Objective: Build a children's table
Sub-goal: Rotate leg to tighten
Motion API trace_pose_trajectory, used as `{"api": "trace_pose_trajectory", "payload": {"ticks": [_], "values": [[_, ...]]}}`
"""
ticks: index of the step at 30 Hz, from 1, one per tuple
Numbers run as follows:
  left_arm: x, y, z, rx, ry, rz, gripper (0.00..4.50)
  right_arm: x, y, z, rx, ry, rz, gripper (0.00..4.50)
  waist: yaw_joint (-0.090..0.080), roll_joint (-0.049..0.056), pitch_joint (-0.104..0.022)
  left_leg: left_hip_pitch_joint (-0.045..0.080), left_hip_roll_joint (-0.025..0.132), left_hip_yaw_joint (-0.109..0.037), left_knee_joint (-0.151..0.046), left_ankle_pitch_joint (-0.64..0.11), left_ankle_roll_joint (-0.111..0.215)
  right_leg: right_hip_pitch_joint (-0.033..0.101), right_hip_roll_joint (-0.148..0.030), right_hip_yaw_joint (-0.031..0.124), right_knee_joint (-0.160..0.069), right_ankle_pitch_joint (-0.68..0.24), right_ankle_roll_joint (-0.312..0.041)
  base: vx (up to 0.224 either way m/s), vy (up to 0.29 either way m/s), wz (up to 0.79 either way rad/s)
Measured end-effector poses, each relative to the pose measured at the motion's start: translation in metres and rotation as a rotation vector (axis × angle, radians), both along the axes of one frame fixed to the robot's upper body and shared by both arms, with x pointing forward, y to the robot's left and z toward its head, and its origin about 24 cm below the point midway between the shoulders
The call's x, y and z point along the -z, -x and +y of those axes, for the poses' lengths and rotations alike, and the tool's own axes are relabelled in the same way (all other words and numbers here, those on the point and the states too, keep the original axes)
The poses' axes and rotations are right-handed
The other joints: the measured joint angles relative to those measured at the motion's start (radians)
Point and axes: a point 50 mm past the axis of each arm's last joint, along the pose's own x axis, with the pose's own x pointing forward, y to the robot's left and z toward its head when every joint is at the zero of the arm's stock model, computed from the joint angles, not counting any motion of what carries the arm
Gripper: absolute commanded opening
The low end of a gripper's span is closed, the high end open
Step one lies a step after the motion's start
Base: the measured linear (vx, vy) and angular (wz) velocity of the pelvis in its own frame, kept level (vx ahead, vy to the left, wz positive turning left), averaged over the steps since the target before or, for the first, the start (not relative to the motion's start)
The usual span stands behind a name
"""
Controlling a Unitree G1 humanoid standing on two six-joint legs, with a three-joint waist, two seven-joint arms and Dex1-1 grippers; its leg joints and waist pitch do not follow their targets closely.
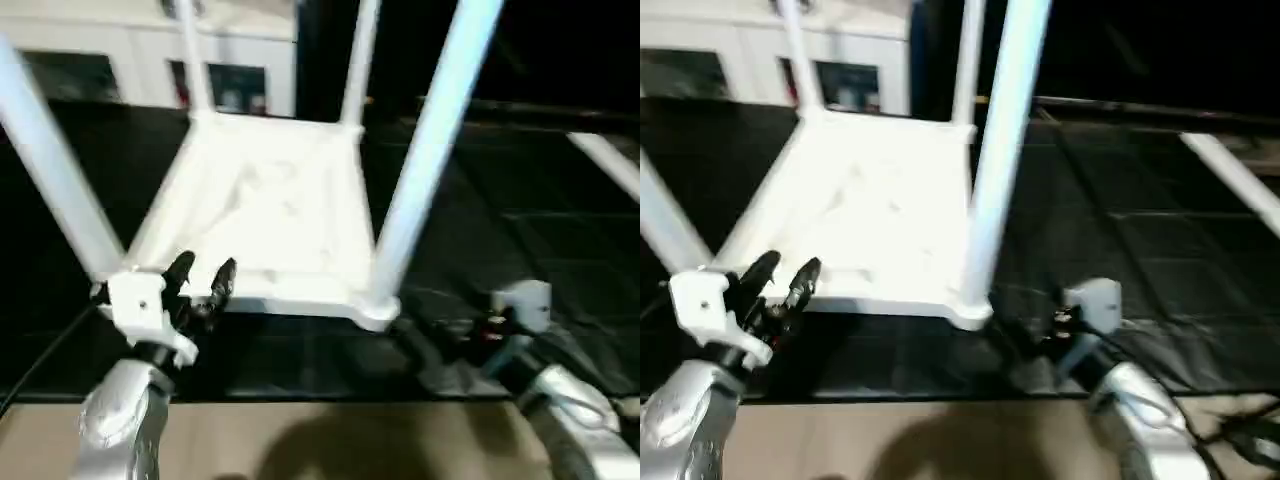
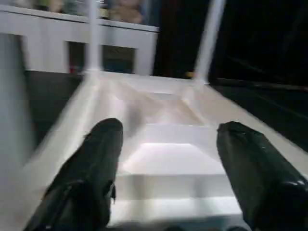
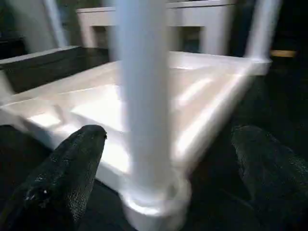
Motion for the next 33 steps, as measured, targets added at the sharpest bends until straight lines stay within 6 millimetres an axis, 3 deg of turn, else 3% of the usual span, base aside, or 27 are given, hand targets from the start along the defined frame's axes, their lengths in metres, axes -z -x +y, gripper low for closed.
{"api": "trace_pose_trajectory", "payload": {"ticks": [1, 4, 7, 13, 18, 24, 33], "values": [[0.002, 0.003, 0.003, -0.015, 0.001, 0.007, 3.81, 0.000, 0.002, 0.002, -0.033, -0.011, 0.008, 4.50, -0.004, -0.005, 0.001, -0.001, 0.004, 0.012, 0.001, 0.000, -0.001, 0.003, 0.000, 0.008, -0.003, 0.003, -0.006, 0.005, 0.082, 0.23], [0.005, 0.012, 0.007, -0.037, 0.008, -0.003, 4.03, 0.000, 0.006, -0.002, -0.074, -0.016, 0.021, 4.50, -0.020, -0.014, -0.001, -0.001, 0.004, 0.031, 0.001, -0.004, 0.000, 0.008, 0.003, 0.029, -0.012, 0.001, -0.001, -0.002, 0.070, 0.14], [0.003, 0.019, 0.008, -0.019, 0.019, -0.039, 4.39, 0.000, 0.008, -0.002, -0.129, -0.024, 0.026, 4.50, -0.033, -0.023, -0.002, -0.002, 0.002, 0.032, 0.000, -0.005, 0.002, 0.011, 0.002, 0.032, -0.017, 0.000, 0.008, 0.000, 0.000, 0.00], [0.003, 0.030, 0.020, 0.015, 0.035, -0.044, 4.47, 0.001, 0.011, -0.004, -0.197, -0.023, 0.058, 4.50, -0.051, -0.039, -0.004, -0.006, 0.002, 0.029, -0.006, -0.005, 0.001, 0.007, 0.003, 0.031, -0.016, 0.001, 0.025, 0.000, 0.000, 0.00], [0.000, 0.038, 0.036, -0.075, -0.005, -0.080, 4.47, 0.004, 0.011, -0.013, -0.218, 0.022, 0.092, 4.50, -0.052, -0.038, -0.004, -0.006, 0.002, 0.029, -0.011, -0.004, 0.000, 0.005, 0.003, 0.029, -0.016, 0.002, 0.025, 0.000, 0.000, 0.00], [0.002, 0.043, 0.051, -0.275, -0.039, -0.116, 4.47, 0.006, 0.017, -0.011, -0.381, 0.013, 0.136, 4.50, -0.050, -0.033, -0.007, -0.007, 0.002, 0.028, -0.013, -0.004, -0.001, 0.005, 0.003, 0.029, -0.016, 0.002, 0.027, 0.000, 0.000, 0.00], [0.005, 0.014, 0.063, -0.241, -0.146, -0.030, 4.47, 0.001, -0.027, 0.008, -0.254, -0.045, 0.027, 4.50, -0.055, -0.030, -0.005, -0.007, 0.005, 0.029, -0.018, 0.000, -0.008, 0.001, 0.005, 0.028, -0.013, 0.003, 0.025, 0.000, 0.000, 0.00]]}}
